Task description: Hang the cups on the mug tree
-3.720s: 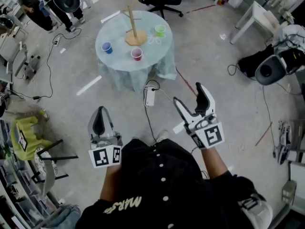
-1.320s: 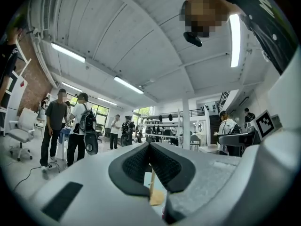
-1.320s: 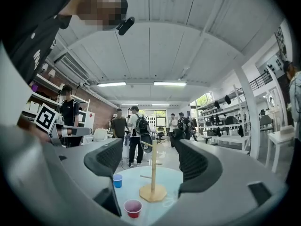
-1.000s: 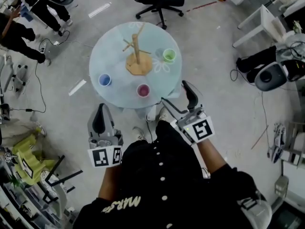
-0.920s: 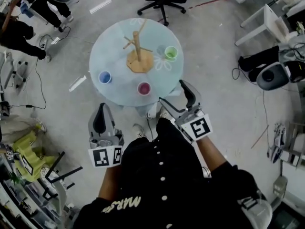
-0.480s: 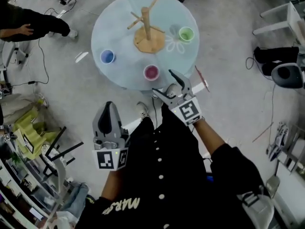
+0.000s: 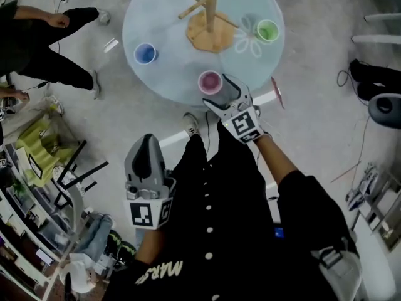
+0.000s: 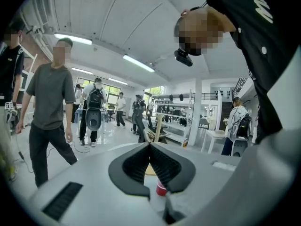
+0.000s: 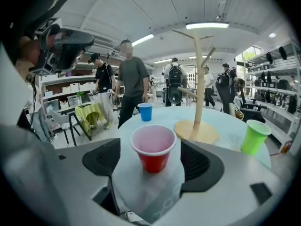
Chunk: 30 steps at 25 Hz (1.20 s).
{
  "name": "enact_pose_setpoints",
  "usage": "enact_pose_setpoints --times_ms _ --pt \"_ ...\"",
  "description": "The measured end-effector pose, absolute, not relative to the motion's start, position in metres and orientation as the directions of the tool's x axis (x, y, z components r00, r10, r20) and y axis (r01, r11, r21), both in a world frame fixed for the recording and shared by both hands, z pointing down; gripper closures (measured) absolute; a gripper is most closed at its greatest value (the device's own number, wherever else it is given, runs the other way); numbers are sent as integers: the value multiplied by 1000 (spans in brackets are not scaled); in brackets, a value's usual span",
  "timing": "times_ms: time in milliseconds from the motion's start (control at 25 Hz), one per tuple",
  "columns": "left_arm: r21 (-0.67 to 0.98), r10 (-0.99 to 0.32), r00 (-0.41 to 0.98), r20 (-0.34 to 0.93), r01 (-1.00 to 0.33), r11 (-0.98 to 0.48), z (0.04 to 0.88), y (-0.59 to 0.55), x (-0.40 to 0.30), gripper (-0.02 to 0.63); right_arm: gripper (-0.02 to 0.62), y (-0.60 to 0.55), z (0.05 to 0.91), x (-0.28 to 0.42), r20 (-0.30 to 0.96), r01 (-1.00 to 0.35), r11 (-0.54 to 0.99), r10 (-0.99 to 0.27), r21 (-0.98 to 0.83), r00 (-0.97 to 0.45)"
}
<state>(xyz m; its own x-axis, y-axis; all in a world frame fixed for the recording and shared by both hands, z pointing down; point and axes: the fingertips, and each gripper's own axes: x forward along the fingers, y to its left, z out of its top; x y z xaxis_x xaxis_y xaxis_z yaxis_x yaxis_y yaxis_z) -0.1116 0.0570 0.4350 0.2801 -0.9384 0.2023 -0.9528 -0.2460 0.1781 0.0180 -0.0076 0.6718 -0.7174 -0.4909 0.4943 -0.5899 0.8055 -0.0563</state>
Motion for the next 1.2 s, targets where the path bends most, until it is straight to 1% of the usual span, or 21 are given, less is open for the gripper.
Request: enact_pose_setpoints --times_ms 200,480,520,560,760,880,1080,1200 --pt "158 -941 256 219 -961 -225 443 60 -111 611 204 -12 699 8 520 -524 852 -447 -1 -728" --pt "174 -941 237 243 -965 -198 457 64 -112 611 204 -20 712 -4 539 -510 860 -427 -4 -726" --pt "174 -940 231 253 -966 -191 460 65 -112 611 224 -22 713 -4 539 -509 861 -431 5 -724" --pt "174 -939 225 260 -968 -183 462 65 -113 611 312 -24 712 -4 535 -512 859 -439 16 -722" --pt "177 -945 211 248 -969 -170 459 65 -114 611 310 -29 701 -4 518 -521 853 -459 29 -722" --pt "178 -952 215 217 -968 -178 448 63 -114 611 310 -34 686 0 507 -525 849 -475 50 -719" --pt "173 -959 233 163 -963 -205 421 58 -105 611 311 -46 644 20 480 -563 827 -493 -1 -725" --pt "172 -964 244 106 -959 -224 401 55 -103 611 310 -62 621 32 478 -578 816 -519 28 -709"
